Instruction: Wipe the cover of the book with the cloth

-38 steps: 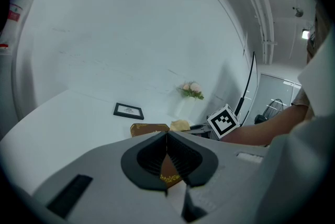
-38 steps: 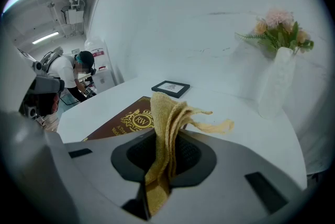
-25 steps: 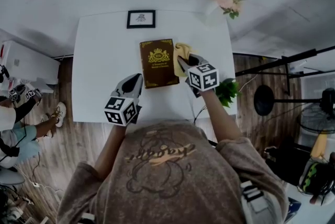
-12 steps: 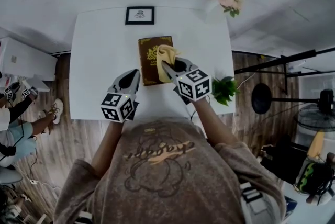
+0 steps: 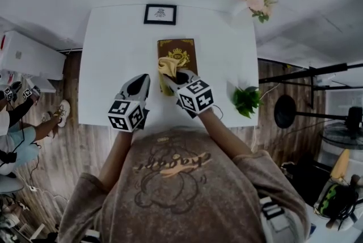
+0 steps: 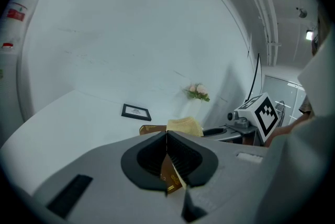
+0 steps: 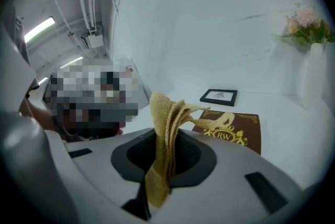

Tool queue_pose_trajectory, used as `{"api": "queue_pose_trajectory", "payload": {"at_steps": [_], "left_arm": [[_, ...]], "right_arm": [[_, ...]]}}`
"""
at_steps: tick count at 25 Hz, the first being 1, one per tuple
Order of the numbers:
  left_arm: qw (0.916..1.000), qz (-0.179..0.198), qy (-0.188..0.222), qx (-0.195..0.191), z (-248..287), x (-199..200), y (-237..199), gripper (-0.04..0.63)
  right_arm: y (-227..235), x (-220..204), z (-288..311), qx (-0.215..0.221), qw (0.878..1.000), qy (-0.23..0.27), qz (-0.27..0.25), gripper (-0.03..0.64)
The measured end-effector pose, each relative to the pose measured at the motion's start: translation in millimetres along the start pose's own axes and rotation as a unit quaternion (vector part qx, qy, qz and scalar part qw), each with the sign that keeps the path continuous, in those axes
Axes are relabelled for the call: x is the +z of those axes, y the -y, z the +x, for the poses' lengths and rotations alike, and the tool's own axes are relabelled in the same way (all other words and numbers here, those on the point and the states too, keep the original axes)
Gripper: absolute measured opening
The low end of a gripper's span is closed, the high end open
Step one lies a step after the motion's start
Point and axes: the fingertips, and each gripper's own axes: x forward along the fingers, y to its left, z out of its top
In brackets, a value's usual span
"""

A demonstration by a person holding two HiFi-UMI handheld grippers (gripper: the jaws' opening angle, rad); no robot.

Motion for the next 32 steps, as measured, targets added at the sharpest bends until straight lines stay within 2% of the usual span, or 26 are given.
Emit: {"api": "queue_pose_trajectory", "payload": {"at_steps": [7, 15, 32], "left_arm": [[0.9998, -0.011, 0.0, 0.014, -7, -4, -11, 0.005], [0.9999, -0.011, 0.0, 0.011, -5, -5, -9, 0.005], [0.9999, 0.0, -0.011, -0.012, 10, -5, 4, 0.005]], "right_arm": [[6, -26, 24, -0.012, 0.999, -0.034, -0.011, 0.066], [25, -46, 30, -0.035, 0.997, -0.061, -0.021, 0.064], [63, -53, 3, -0.073, 0.995, -0.061, -0.018, 0.066]]}}
